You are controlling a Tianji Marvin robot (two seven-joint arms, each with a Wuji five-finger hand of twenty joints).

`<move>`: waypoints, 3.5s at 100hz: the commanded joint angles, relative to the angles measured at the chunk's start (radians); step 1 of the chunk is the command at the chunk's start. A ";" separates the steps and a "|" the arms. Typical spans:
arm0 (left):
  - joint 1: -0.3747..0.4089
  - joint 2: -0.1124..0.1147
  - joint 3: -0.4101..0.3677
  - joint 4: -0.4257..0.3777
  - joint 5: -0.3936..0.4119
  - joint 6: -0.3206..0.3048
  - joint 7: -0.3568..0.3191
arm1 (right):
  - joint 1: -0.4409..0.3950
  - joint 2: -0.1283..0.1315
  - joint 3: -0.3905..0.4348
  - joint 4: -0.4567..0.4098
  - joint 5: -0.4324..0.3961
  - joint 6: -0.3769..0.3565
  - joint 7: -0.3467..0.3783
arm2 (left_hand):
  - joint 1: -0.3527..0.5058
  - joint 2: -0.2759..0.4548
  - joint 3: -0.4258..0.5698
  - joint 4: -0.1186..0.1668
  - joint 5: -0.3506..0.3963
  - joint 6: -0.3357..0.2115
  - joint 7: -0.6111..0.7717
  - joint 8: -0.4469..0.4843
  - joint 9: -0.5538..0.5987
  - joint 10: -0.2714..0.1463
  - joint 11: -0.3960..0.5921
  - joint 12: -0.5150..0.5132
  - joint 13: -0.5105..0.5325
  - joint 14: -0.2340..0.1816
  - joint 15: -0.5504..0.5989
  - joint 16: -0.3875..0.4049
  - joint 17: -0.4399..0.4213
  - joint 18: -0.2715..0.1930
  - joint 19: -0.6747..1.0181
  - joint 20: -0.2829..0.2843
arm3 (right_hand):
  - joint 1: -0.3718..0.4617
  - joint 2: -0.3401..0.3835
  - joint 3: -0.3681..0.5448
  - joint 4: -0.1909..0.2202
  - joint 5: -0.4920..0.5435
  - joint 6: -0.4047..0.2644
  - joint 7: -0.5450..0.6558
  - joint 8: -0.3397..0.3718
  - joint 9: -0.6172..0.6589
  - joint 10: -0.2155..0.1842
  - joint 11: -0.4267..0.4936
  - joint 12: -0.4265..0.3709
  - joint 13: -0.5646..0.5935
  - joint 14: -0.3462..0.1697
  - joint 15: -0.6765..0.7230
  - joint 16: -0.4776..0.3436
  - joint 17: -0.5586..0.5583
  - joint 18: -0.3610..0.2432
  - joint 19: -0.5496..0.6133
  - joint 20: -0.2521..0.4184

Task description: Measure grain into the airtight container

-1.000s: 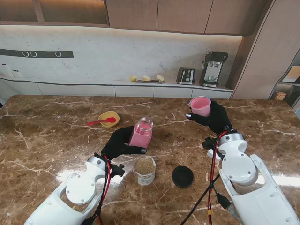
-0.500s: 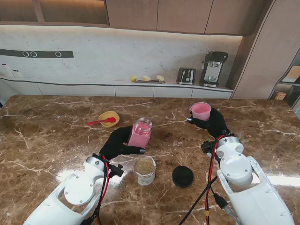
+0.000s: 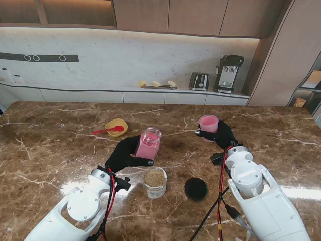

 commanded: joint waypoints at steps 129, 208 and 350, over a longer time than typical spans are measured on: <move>0.037 0.009 -0.031 -0.023 0.017 0.011 -0.011 | 0.295 -0.062 -0.198 0.542 0.097 -0.062 0.084 | 0.188 0.307 0.188 0.035 0.193 -0.230 0.255 0.031 0.097 -0.059 0.098 0.039 0.024 -0.047 0.038 0.010 -0.007 -0.045 0.040 0.028 | 0.048 0.093 0.093 0.067 0.013 -0.183 -0.245 0.106 -0.574 -0.034 -0.143 -0.137 -0.581 -0.147 -0.423 -0.144 -0.184 -0.207 -0.553 -0.154; 0.034 0.012 -0.035 -0.018 0.013 0.016 -0.023 | 0.361 -0.067 -0.270 0.700 -0.013 -0.101 0.056 | 0.187 0.309 0.186 0.034 0.190 -0.232 0.253 0.032 0.096 -0.059 0.097 0.039 0.024 -0.048 0.038 0.010 -0.006 -0.044 0.041 0.026 | -0.006 0.225 -0.017 0.154 -0.137 -0.169 -0.347 0.127 -0.684 -0.046 -0.158 -0.157 -0.582 -0.165 -0.484 -0.182 -0.172 -0.230 -0.570 -0.192; 0.025 0.008 -0.027 0.000 0.009 0.000 -0.014 | 0.271 -0.014 -0.181 0.587 -0.119 -0.043 0.067 | 0.189 0.309 0.185 0.035 0.189 -0.230 0.252 0.031 0.094 -0.061 0.096 0.039 0.023 -0.048 0.036 0.010 -0.008 -0.045 0.039 0.024 | 0.044 0.221 -0.306 0.217 -0.437 0.169 -0.670 0.047 -0.699 -0.001 -0.230 -0.125 -0.587 -0.138 -0.468 -0.167 -0.188 -0.223 -0.523 -0.152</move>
